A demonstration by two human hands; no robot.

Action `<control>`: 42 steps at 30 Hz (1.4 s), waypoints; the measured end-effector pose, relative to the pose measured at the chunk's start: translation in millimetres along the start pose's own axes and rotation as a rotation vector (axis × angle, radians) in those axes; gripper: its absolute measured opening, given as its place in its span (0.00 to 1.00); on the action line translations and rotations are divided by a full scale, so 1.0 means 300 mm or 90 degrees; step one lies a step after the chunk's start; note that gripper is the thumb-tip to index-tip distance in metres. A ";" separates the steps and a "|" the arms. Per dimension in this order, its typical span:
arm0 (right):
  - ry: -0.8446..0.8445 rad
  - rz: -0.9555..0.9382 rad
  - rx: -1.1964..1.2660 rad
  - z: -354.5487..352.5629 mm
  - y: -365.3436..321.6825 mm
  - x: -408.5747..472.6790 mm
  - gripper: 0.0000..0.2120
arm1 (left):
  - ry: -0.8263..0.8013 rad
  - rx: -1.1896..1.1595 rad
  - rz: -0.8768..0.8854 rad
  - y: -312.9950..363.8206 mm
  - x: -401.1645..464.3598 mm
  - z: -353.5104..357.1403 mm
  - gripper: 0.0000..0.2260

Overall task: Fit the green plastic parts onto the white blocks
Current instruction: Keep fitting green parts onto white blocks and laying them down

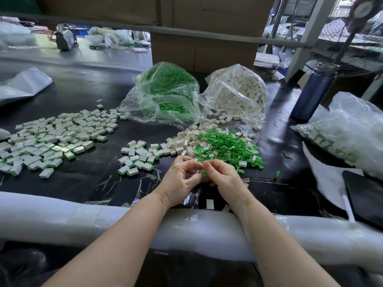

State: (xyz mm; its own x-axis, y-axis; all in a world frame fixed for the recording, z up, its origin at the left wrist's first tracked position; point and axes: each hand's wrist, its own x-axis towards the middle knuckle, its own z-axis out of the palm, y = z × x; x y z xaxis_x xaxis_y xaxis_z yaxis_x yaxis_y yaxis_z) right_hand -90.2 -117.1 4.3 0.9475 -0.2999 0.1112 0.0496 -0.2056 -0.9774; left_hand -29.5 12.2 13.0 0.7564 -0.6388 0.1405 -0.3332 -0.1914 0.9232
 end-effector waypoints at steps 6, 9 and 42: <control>-0.064 -0.007 0.010 -0.006 0.003 -0.001 0.11 | -0.040 0.009 0.012 0.009 -0.004 0.004 0.10; -0.065 0.005 0.041 -0.001 0.000 -0.002 0.09 | -0.054 0.035 0.016 0.010 -0.004 0.006 0.12; 0.062 0.003 0.061 -0.003 -0.009 -0.008 0.06 | -0.008 0.065 0.027 -0.016 0.007 0.007 0.03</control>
State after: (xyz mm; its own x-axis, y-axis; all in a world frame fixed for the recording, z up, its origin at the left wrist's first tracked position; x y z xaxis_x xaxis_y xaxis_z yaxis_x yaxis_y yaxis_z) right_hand -93.1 -116.7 7.0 0.9131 -0.3898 0.1195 0.0800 -0.1161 -0.9900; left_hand -27.5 10.3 8.2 0.7337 -0.6570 0.1733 -0.4203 -0.2383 0.8755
